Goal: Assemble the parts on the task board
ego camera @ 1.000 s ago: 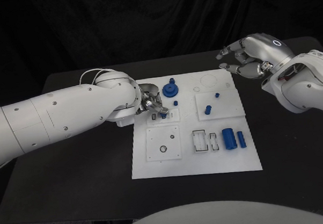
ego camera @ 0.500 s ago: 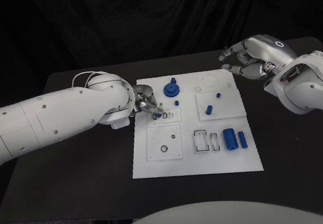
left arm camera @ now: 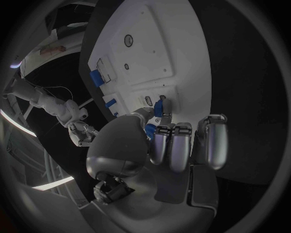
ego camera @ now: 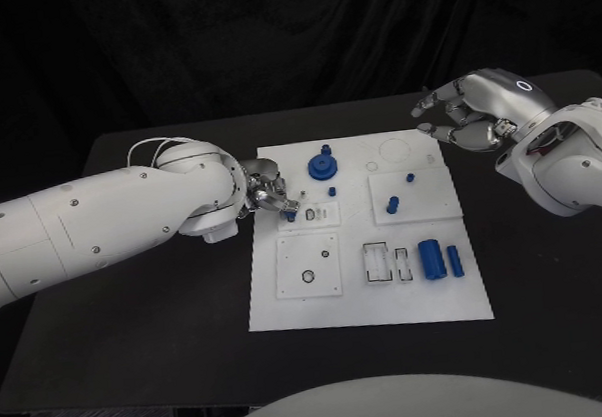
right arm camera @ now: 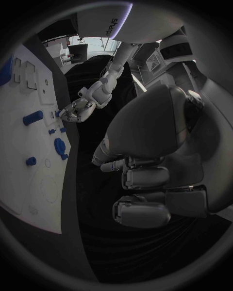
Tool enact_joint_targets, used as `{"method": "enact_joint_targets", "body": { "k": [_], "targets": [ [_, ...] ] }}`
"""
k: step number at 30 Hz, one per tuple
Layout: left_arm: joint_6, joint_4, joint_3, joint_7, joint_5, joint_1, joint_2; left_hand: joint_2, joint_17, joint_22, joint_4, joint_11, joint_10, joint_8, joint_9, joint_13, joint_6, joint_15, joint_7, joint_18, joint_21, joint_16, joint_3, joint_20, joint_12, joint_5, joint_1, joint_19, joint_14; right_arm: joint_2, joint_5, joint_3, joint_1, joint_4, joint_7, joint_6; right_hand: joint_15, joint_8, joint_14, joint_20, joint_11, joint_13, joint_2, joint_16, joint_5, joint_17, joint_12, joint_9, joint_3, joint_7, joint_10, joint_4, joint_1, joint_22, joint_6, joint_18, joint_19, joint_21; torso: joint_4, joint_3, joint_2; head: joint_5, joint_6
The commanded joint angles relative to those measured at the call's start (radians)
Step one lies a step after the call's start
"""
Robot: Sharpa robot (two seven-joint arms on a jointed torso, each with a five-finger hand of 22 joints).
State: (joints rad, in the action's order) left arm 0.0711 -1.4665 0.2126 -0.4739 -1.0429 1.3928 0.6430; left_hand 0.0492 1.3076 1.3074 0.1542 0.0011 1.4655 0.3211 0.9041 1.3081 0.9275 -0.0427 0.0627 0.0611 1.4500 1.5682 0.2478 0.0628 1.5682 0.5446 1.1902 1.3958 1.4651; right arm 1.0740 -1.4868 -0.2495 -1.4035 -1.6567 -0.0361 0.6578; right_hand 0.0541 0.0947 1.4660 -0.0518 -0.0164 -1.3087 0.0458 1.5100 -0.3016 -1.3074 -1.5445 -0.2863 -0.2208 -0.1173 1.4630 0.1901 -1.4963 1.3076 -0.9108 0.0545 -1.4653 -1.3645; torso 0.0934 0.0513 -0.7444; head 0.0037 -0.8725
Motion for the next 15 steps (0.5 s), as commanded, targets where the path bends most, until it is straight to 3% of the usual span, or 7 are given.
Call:
{"method": "enact_joint_targets", "body": {
  "k": [1, 15],
  "targets": [
    [-0.027, -0.005, -0.001, 0.001, 0.002, -0.006, 0.003, 0.001, 0.263, 0.06, -0.002, -0.007, 0.105, -0.006, 0.002, 0.263, 0.001, -0.008, -0.001, -0.002, -0.006, 0.003, 0.006, 0.0, 0.003, -0.004, -0.011, -0.004, 0.106, 0.002, 0.0, 0.001, 0.003, 0.0, -0.023, -0.014, -0.008, -0.003, 0.087, -0.009, -0.007, -0.223, 0.0, -0.005, -0.004, -0.197, 0.005, 0.001, -0.002, -0.002, 0.07, -0.004, -0.009, 0.193, -0.003, -0.004, -0.017, 0.006, -0.0005, -0.0007, 0.001, 0.002, 0.0],
    [-0.038, -0.012, -0.001, 0.0, 0.002, -0.025, 0.015, 0.0, 0.263, 0.059, 0.0, -0.006, 0.105, -0.009, 0.005, 0.263, 0.001, -0.007, 0.0, -0.001, -0.008, 0.003, 0.015, 0.0, 0.003, -0.011, -0.019, -0.006, 0.106, 0.003, 0.0, 0.001, 0.007, 0.0, -0.029, -0.024, -0.009, -0.005, 0.085, -0.011, -0.008, -0.214, 0.0, -0.012, -0.009, -0.191, 0.012, 0.003, -0.006, -0.003, 0.061, -0.007, -0.01, 0.191, -0.003, -0.002, -0.014, 0.014, -0.0025, 0.001, 0.0, 0.01, 0.0]
  ]
}}
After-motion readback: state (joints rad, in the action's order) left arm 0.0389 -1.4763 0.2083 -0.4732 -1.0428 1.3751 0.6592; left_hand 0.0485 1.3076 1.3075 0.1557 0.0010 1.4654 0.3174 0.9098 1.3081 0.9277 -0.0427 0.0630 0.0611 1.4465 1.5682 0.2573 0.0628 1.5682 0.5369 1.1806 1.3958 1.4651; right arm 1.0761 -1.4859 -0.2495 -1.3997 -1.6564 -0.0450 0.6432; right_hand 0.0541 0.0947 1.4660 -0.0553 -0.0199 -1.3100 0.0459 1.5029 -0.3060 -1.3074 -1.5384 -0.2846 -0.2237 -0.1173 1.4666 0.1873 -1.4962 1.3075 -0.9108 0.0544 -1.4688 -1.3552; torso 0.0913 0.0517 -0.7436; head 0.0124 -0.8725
